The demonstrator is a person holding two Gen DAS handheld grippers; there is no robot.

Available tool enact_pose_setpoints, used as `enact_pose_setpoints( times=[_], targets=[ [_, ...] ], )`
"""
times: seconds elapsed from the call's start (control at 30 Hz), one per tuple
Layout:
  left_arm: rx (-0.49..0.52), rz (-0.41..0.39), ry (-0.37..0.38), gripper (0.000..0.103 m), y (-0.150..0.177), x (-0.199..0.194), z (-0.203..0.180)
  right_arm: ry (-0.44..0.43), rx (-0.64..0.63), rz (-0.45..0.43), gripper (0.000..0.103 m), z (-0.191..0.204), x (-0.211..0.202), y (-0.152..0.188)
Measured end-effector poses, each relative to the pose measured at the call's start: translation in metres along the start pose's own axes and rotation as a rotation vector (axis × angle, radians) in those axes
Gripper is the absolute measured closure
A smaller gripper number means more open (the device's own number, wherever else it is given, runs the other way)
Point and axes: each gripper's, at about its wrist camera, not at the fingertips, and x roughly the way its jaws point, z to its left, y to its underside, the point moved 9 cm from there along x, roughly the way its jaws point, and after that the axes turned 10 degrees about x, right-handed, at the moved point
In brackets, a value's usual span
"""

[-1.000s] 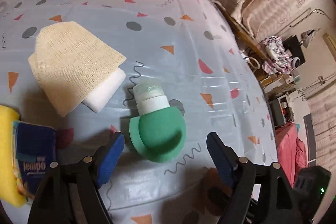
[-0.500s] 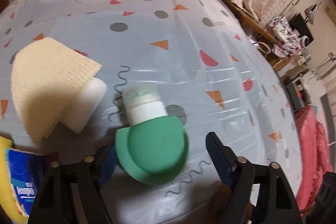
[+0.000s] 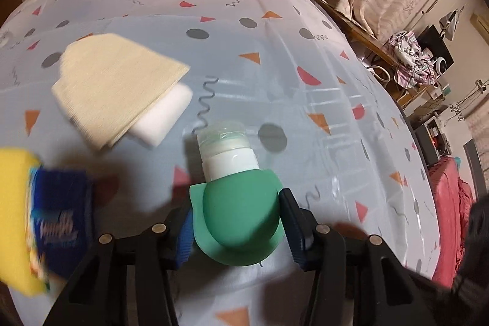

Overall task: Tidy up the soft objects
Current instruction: 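Grasp the green hat-shaped sponge with the left tool while the right tool holds the brown sponge, then carry the green sponge over the tray and release it with the left tool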

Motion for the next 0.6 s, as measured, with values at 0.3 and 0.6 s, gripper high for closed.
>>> enact_pose_setpoints(
  times=[0.3, 0.6],
  targets=[
    [-0.032, -0.034, 0.085, 0.052, 0.026, -0.046, -0.008, 0.015, -0.038, -0.012, 0.058, 0.003, -0.001, 0.001],
    [-0.014, -0.102, 0.127, 0.052, 0.054, -0.115, 0.004, 0.037, -0.083, -0.016, 0.058, 0.007, 0.0, 0.004]
  ],
)
